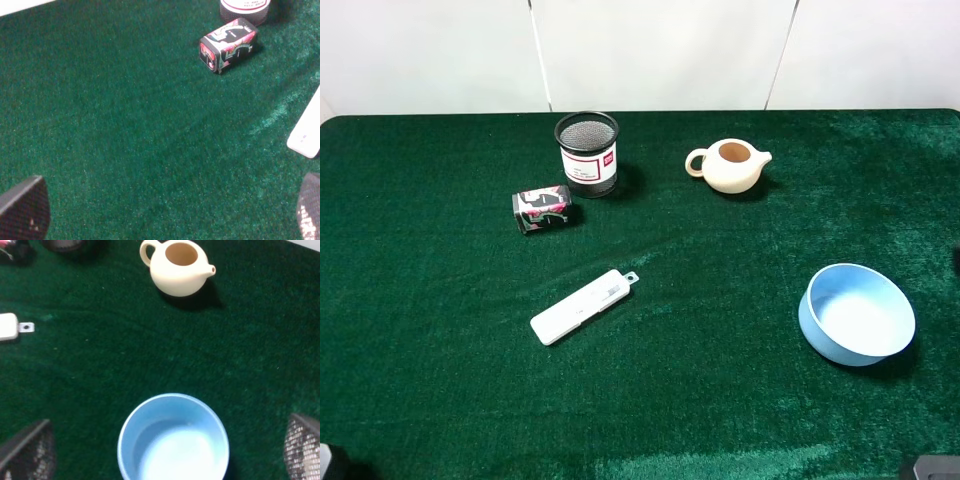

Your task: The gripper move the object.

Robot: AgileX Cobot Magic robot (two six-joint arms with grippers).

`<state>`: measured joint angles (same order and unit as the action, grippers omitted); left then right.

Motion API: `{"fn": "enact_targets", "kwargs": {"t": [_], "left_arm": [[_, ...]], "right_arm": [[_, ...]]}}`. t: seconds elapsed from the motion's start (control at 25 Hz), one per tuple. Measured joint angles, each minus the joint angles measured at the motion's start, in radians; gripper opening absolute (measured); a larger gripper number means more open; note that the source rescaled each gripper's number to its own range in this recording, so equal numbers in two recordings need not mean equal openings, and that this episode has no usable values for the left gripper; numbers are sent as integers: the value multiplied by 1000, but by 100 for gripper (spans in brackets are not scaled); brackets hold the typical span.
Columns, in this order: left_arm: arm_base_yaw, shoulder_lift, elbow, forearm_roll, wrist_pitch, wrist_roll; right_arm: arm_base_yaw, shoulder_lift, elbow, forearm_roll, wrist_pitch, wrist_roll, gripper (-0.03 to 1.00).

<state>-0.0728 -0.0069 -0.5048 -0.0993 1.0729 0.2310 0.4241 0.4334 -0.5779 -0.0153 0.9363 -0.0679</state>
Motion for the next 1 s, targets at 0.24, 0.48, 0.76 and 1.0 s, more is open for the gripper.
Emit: {"fn": "enact_targets", "kwargs": {"t": [0.24,0.48,0.76,1.0], "left_arm": [[0,0,0,0,0,0],[0,0,0,0,0,0],[0,0,0,0,0,0],[0,0,0,0,0,0]], "right_arm": [[0,352,-141,-38,-68,-76,100],[0,762,-373,-41,-121,-167,100],[37,1044,-605,-41,-126,-239,100],[39,1234,-746,-37,-127,-288,100]]}}
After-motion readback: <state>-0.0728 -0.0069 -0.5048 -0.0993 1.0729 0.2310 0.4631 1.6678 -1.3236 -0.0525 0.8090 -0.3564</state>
